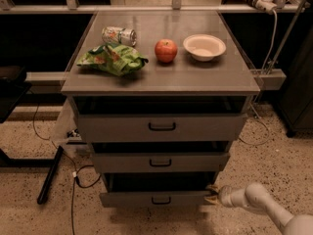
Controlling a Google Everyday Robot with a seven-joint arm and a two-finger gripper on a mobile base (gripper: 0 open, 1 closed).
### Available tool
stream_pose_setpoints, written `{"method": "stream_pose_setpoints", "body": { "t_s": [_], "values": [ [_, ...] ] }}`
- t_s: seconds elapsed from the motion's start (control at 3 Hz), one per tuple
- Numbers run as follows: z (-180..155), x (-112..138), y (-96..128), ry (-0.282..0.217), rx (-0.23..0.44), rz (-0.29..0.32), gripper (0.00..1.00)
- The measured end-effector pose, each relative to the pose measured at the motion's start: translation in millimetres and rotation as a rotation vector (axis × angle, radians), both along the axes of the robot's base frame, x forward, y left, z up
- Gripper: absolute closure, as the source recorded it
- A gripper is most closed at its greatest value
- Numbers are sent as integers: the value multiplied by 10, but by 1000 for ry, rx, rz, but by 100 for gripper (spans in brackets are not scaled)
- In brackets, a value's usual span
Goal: Open bottom drawer
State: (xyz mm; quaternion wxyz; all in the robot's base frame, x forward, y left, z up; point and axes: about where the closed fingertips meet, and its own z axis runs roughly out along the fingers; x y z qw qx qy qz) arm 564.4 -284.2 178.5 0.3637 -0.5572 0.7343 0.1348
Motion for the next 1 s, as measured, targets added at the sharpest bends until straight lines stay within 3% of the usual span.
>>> {"method": "stream_pose_setpoints", "body": {
  "t_s": [0.33, 0.67, 1.0],
  "values": [
    [59, -1, 0, 0, 0, 0, 100],
    [87, -4, -7, 0, 0, 0, 100],
    [61, -219, -55, 18, 10, -8, 100]
  ]
}}
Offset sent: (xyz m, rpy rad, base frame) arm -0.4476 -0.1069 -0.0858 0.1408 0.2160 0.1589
